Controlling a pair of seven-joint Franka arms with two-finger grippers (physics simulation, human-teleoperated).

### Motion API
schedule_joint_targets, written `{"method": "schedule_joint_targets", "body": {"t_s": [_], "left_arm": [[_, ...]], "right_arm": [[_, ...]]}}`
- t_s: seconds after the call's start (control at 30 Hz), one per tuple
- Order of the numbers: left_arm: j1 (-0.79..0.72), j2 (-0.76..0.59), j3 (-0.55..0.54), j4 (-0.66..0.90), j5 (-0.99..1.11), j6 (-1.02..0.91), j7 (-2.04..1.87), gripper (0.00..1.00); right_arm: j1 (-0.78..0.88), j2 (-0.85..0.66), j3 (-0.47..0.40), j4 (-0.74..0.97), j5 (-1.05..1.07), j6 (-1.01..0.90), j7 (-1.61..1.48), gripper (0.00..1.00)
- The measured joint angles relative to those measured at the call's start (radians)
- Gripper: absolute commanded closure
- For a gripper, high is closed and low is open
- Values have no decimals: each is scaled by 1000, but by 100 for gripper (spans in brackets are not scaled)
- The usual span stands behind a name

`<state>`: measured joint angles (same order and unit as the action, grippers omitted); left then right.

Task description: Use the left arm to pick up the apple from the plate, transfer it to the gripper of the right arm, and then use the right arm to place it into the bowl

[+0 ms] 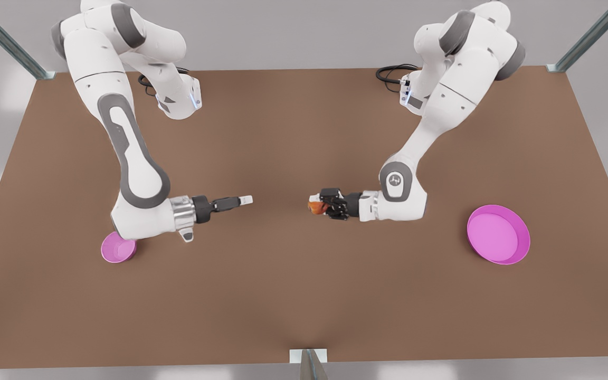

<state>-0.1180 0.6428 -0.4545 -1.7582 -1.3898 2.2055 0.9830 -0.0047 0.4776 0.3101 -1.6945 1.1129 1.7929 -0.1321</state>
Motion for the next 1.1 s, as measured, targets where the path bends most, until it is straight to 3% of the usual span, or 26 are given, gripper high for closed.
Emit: {"method": "schedule_joint_targets", "body": {"t_s": [0.17, 0.33, 0.67, 1.1], "left_arm": [[-84, 66, -1, 128, -179, -5, 306, 38], [-123, 149, 2, 271, -247, 12, 544, 38], [-156, 250, 2, 396, -272, 55, 873, 38], [-164, 273, 1, 404, -276, 81, 1109, 37]], "right_arm": [[1, 27, 72, -117, 155, 222, -126, 0], [-21, 45, 87, -176, 295, 352, -287, 0], [-86, 68, 131, -251, 479, 267, -555, 0], [-75, 118, 161, -217, 582, 281, -819, 0]]}}
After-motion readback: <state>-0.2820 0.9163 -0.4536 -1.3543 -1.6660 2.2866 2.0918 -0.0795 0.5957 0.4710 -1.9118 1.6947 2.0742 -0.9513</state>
